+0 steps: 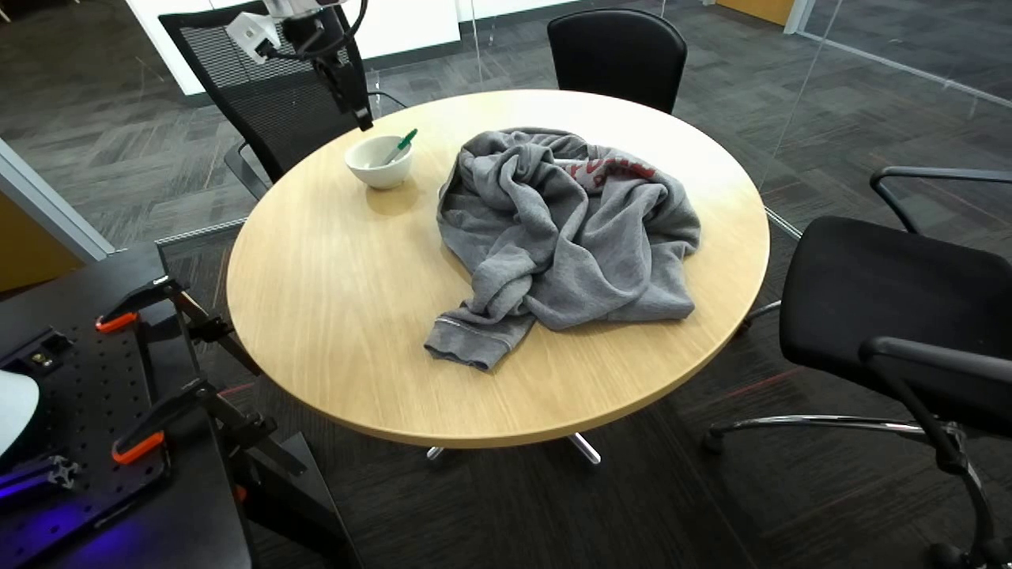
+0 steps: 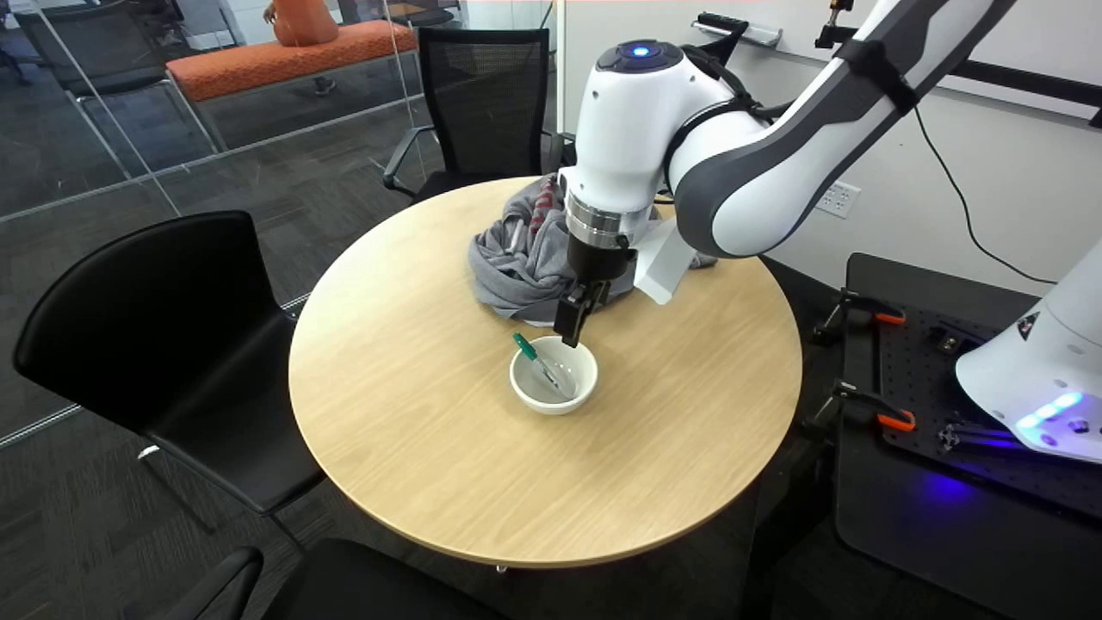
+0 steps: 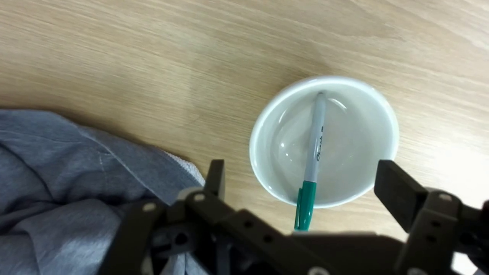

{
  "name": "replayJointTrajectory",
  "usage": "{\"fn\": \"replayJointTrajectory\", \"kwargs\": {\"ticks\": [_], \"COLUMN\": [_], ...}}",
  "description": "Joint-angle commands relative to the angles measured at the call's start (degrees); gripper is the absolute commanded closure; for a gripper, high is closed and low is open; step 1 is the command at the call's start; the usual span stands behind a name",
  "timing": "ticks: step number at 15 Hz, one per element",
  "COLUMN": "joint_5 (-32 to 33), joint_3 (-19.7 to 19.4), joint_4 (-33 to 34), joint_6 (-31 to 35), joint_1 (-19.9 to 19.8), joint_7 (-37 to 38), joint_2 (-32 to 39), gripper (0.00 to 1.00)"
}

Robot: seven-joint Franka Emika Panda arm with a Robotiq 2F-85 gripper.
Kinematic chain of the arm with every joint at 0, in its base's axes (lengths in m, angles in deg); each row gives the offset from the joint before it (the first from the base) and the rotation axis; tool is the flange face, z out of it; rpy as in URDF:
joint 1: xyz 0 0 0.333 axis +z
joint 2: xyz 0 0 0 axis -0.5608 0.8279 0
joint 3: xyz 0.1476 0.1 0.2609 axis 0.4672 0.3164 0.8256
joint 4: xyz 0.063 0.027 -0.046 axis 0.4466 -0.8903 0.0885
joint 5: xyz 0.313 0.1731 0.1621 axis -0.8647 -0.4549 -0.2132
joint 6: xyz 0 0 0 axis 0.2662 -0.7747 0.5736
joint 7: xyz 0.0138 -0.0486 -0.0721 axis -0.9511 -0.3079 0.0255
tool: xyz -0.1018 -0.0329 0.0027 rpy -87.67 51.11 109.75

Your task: Remove the green marker from the white bowl and put it on the table

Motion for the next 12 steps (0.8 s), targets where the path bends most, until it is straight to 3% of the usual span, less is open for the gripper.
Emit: {"fn": "replayJointTrajectory", "kwargs": {"ticks": [1,6,12], "joint_5": [0.1,0.92,0.74], "joint_3": [-1.68,-3.71,-3.9], "joint_4": [-0.51,0.48,2.49], "joint_6": [2.03,0.83,1.24], "joint_1": [2.14,5.1,7.08], "joint_7": [1.57,7.82,9.9], "joint_2": [-0.3,0.93,4.82], "gripper": [0.0,0.0,0.0]}}
